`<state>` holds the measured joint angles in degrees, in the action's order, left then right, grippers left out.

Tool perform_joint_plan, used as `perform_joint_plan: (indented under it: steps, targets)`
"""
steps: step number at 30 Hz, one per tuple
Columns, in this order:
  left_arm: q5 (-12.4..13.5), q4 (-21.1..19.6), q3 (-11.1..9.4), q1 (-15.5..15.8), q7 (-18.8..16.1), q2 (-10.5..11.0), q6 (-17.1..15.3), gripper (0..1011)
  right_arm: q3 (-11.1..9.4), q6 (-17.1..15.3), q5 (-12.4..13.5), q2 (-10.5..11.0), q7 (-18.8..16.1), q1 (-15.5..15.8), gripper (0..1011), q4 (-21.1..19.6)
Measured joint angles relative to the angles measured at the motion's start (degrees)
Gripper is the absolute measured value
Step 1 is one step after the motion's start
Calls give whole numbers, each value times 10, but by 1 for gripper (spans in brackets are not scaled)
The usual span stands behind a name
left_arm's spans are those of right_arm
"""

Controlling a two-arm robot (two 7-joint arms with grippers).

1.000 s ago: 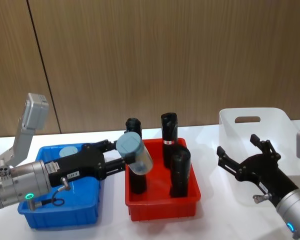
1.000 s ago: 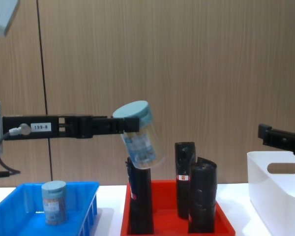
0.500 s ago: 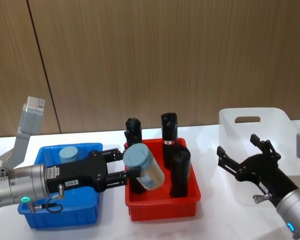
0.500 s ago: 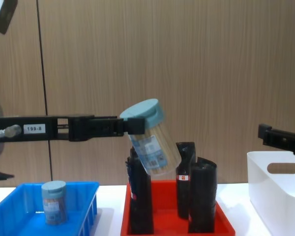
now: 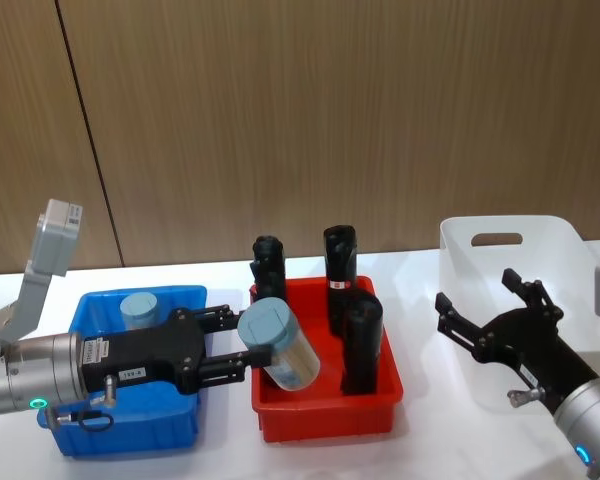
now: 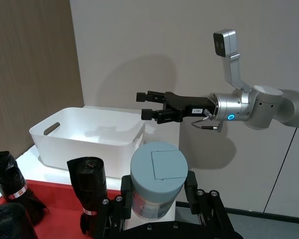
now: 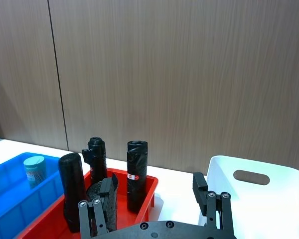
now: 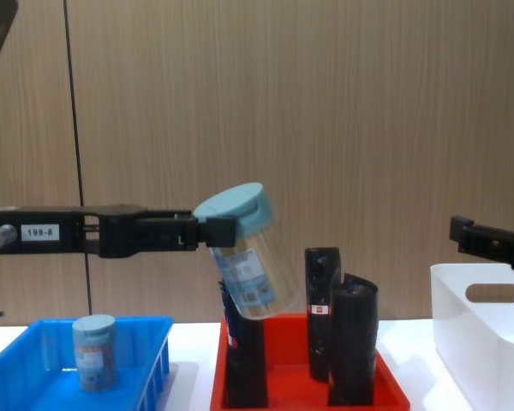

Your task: Pick the cotton swabs from the blue box and place them into the white box.

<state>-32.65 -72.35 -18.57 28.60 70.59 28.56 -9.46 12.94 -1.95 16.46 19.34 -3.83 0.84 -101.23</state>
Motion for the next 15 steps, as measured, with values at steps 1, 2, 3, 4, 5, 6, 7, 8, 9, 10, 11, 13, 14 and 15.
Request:
perform_joint_plan:
  steps: [1,2,3,4,5,6,7,8,9,10,11,13,14,15]
  targets:
    - [1,0,0,0,0,1,1,639,0,0,0,0,0,0,1002,0]
    - [1,0,0,0,0,2,2,639,0,0,0,0,0,0,1001,0]
    - [1,0,0,0,0,2,2,639,0,0,0,0,0,0,1002,0]
    - [2,0,0,-1,1,3,3,639,0,1,0,0,-1,0,1002,0]
    - [2,0,0,-1,1,3,3,639,0,1,0,0,-1,0,1002,0]
    - [2,0,1,-1,1,4,3,639,0,2,0,0,-2,0,1002,0]
    - [2,0,1,-1,1,4,4,639,0,2,0,0,-3,0,1002,0]
    - [3,0,1,-1,1,5,4,639,0,4,0,0,-4,0,1002,0]
    - [3,0,1,-1,1,5,4,639,-1,4,-1,0,-6,0,1002,0]
    - [3,0,1,-1,1,6,5,639,-1,4,-1,1,-7,0,1002,0]
    - [3,0,1,-1,1,6,5,639,-1,5,-2,1,-8,0,1001,0]
    - [4,0,1,-2,1,7,6,639,-1,6,-5,2,-14,0,1002,-1]
    - [4,0,1,-2,1,7,6,639,-1,6,-8,4,-19,0,1002,-1]
    - [4,0,1,-2,1,7,6,639,-1,6,-10,5,-22,0,1002,-1]
